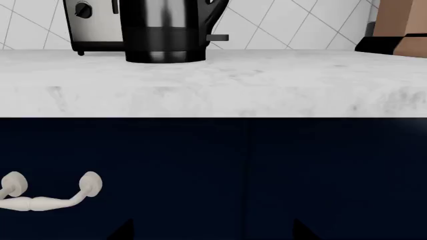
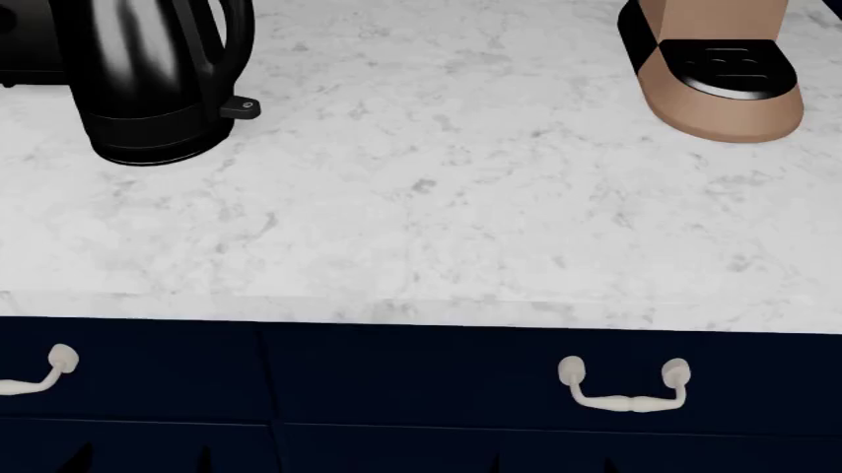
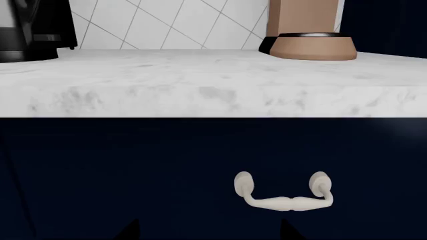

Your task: Press down the lever to turn on the electric kettle.

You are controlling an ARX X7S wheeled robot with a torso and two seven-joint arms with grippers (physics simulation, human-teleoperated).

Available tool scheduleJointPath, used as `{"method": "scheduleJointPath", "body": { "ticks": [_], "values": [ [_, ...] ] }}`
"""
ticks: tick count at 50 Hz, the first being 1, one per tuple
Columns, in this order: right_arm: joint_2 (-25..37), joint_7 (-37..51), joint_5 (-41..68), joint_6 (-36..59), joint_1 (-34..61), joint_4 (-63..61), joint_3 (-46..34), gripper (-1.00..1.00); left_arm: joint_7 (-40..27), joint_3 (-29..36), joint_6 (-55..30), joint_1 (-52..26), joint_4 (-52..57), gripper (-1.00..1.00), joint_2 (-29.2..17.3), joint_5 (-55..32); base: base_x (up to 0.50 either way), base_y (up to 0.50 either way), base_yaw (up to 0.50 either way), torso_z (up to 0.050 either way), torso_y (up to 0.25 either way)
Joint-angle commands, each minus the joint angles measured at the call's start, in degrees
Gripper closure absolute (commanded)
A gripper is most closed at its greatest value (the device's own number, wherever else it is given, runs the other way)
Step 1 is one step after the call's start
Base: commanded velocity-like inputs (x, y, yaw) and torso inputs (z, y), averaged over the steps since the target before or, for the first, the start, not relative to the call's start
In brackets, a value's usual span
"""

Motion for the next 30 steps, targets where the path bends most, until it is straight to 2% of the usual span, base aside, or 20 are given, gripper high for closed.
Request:
{"method": "scheduleJointPath", "body": {
  "ticks": [1,12,26,30],
  "values": [
    [0.54,0.68,0.54,-0.38,0.23,0.60,-0.69,-1.00,-1.31,1.33,0.78,-0.34,-1.09,-1.00,-1.12,-1.13,0.00,0.00,0.00,0.000,0.000],
    [2.63,2.76,2.61,0.28,-0.22,-0.59,-3.27,-1.00,-2.99,2.92,-0.70,-0.21,0.22,-1.00,-2.88,-3.23,0.00,0.00,0.00,0.000,0.000],
    [4.04,4.24,3.79,0.69,-0.27,-1.12,-4.84,-1.00,-2.01,5.13,0.17,0.52,0.99,-1.00,-4.84,-5.02,0.00,0.00,0.00,0.000,0.000],
    [4.44,4.88,3.96,1.01,-0.57,-2.25,-4.94,-1.00,-2.25,5.55,-0.46,0.44,1.49,-1.00,-5.02,-5.32,0.00,0.00,0.00,0.042,0.001]
  ]
}}
